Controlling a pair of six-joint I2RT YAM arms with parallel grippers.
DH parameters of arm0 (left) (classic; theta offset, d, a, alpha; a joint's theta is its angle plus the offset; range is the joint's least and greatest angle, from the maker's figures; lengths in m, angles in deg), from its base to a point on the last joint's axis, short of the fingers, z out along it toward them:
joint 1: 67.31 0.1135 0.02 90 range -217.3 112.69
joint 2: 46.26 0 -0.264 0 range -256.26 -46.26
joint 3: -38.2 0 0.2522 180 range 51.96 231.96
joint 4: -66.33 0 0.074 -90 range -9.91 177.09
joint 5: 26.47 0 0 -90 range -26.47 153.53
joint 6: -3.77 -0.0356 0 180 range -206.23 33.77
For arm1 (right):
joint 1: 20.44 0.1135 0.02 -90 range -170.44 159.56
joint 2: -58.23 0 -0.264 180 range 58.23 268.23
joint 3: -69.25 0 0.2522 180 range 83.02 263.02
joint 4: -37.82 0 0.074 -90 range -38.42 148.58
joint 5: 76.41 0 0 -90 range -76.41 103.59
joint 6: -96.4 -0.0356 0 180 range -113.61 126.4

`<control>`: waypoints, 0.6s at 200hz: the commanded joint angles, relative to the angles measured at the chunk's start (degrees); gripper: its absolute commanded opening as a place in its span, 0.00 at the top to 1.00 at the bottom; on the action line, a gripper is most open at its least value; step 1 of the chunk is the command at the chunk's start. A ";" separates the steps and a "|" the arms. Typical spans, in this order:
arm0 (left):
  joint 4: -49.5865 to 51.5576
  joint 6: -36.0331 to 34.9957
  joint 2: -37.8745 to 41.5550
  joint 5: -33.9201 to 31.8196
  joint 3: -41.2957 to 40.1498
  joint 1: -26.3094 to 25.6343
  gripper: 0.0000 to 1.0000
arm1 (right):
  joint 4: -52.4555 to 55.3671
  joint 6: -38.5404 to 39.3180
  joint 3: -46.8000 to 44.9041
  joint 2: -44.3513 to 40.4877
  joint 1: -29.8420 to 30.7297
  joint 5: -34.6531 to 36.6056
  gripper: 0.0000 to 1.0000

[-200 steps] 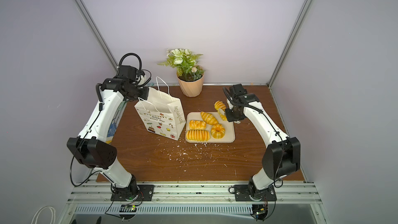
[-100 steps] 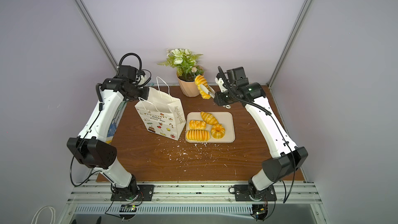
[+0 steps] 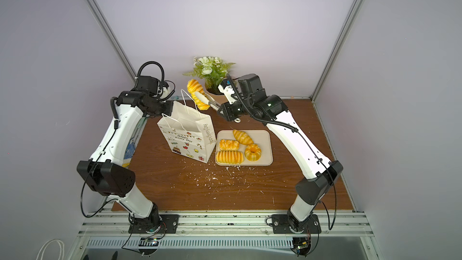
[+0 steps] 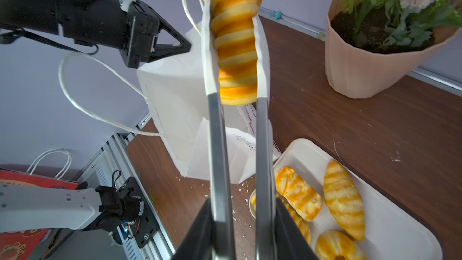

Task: Pack bread into a paper bag
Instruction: Place the fake bread in the paper bag.

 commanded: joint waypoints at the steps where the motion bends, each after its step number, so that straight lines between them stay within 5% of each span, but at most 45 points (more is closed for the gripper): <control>1: 1.03 0.18 1.79 0.07 -0.29 -0.49 0.99 | -7.39 -0.06 2.35 -2.01 1.68 -0.30 0.87; 72: 1.12 0.12 -0.26 -0.95 0.14 -0.50 0.99 | -10.79 1.02 -2.17 -9.59 3.23 3.44 0.88; 120: 1.12 0.09 -1.40 -1.05 0.39 -0.44 0.98 | -10.62 1.37 -5.13 -8.72 4.83 -0.30 0.89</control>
